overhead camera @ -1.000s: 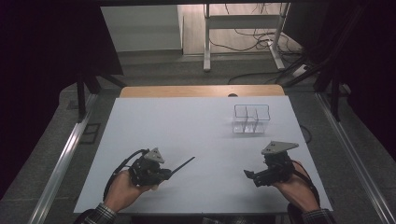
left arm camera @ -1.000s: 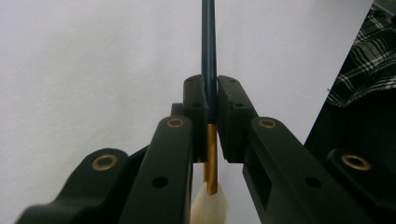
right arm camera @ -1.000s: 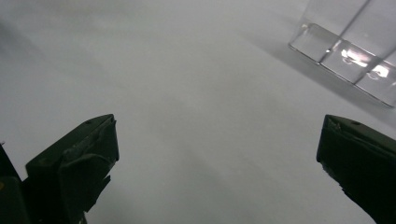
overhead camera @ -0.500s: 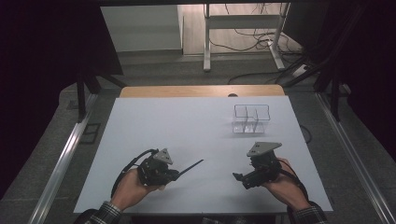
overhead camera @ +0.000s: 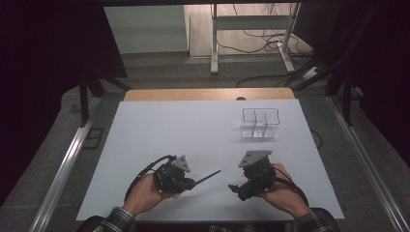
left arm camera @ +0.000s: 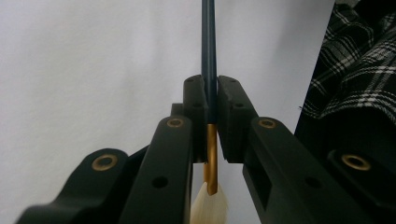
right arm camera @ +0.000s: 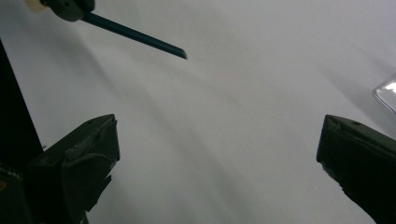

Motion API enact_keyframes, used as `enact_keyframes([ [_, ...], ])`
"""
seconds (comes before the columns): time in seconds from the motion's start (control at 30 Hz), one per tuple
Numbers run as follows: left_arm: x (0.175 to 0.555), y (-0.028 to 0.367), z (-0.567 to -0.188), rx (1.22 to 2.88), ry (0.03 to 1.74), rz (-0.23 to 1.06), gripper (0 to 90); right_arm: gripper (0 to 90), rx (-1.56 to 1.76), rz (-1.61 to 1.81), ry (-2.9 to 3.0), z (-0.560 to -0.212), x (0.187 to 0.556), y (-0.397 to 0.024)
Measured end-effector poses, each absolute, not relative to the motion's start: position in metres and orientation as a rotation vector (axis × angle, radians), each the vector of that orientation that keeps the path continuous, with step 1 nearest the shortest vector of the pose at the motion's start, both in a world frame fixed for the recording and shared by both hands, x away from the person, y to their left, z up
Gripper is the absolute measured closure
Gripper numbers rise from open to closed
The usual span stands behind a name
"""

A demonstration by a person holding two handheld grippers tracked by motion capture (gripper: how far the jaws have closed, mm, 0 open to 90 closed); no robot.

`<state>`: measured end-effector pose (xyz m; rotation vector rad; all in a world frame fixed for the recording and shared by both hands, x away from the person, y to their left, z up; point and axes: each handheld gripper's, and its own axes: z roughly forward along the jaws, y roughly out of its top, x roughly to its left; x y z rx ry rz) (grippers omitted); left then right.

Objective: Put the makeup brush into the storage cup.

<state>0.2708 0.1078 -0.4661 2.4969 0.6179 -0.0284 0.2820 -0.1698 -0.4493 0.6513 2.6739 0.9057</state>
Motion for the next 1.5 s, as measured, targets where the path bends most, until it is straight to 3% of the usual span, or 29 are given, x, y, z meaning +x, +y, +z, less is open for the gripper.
enact_keyframes([
  [0.47, 0.272, 0.097, -0.464, 2.511, 0.575, -0.067, 83.2, 0.0, 0.514, 0.839, 2.747, -0.456, 0.277, -0.141],
  [0.7, 0.271, 0.090, -0.463, 2.527, 0.544, -0.082, 83.2, 6.3, 0.442, 0.806, 2.762, -0.457, 0.278, -0.127],
  [0.93, 0.270, 0.088, -0.461, 2.535, 0.526, -0.088, 83.2, 19.0, 0.361, 0.757, 2.791, -0.460, 0.279, -0.117],
  [1.07, 0.269, 0.086, -0.461, 2.551, 0.515, -0.089, 83.2, 31.5, 0.324, 0.735, 2.815, -0.460, 0.280, -0.113],
  [1.13, 0.269, 0.086, -0.461, 2.552, 0.514, -0.092, 83.2, 33.2, 0.319, 0.735, 2.817, -0.461, 0.281, -0.112],
  [1.17, 0.269, 0.086, -0.460, 2.556, 0.513, -0.089, 83.2, 39.4, 0.304, 0.722, 2.827, -0.461, 0.281, -0.111],
  [1.33, 0.269, 0.086, -0.460, 2.559, 0.516, -0.094, 83.2, 46.8, 0.272, 0.706, 2.839, -0.463, 0.280, -0.111],
  [1.5, 0.269, 0.086, -0.462, 2.564, 0.514, -0.101, 83.1, 66.4, 0.239, 0.685, 2.850, -0.463, 0.278, -0.110],
])
